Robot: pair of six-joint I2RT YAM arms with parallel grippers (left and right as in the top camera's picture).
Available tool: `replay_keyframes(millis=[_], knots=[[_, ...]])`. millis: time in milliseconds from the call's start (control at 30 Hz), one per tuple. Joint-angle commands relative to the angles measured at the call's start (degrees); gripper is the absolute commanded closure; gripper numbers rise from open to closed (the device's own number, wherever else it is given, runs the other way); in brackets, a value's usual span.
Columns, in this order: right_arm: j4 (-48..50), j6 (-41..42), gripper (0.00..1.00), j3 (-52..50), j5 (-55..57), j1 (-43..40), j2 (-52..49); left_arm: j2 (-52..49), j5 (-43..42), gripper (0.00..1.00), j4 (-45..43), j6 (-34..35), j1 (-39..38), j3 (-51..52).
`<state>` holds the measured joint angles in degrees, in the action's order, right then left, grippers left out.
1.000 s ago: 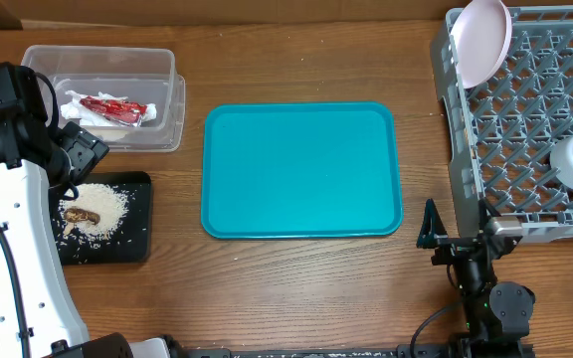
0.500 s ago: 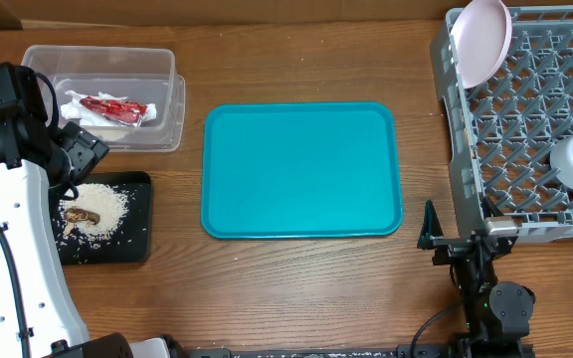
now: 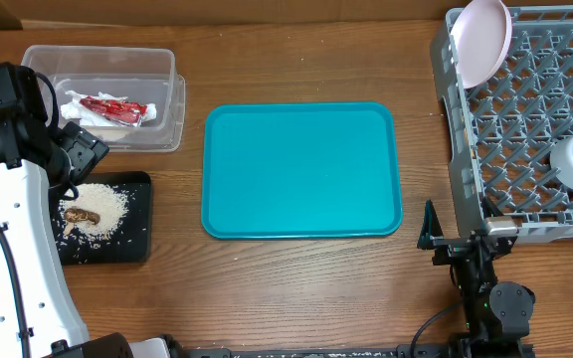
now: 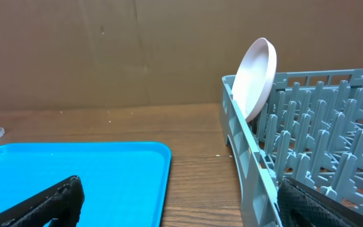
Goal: Sort waste into correct bins and load items into the dishwasher
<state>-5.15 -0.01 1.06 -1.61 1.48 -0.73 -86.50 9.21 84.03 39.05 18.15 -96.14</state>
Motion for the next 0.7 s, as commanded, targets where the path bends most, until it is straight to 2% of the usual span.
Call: replay_keyframes(millis=[0, 167, 267, 400, 500, 667], knots=[[0.3, -0.2, 0.0, -0.6, 0.3, -0.4, 0.6, -0.1, 0.2, 0.0, -0.1, 0.6, 0.2, -0.3], [0.3, -0.2, 0.0, -0.6, 0.3, -0.4, 0.6, -0.1, 0.2, 0.0, 0.6, -0.5, 0.2, -0.3], [0.3, -0.2, 0.0, -0.6, 0.3, -0.4, 0.6, 0.0, -3.1, 0.0, 5.7, -2.2, 0.2, -0.3], [0.3, -0.2, 0.0, -0.6, 0.3, -0.4, 0.6, 0.8, -3.5, 0.0, 9.0, -2.4, -0.2, 0.5], [0.3, -0.2, 0.0, -0.6, 0.3, -0.4, 0.6, 4.2, -3.5, 0.0, 4.4, -4.3, -2.8, 5.1], [0.3, -0.2, 0.0, -0.6, 0.3, -0.4, 0.6, 14.3, -3.6, 0.0, -13.6, -10.1, -10.1, 21.1]])
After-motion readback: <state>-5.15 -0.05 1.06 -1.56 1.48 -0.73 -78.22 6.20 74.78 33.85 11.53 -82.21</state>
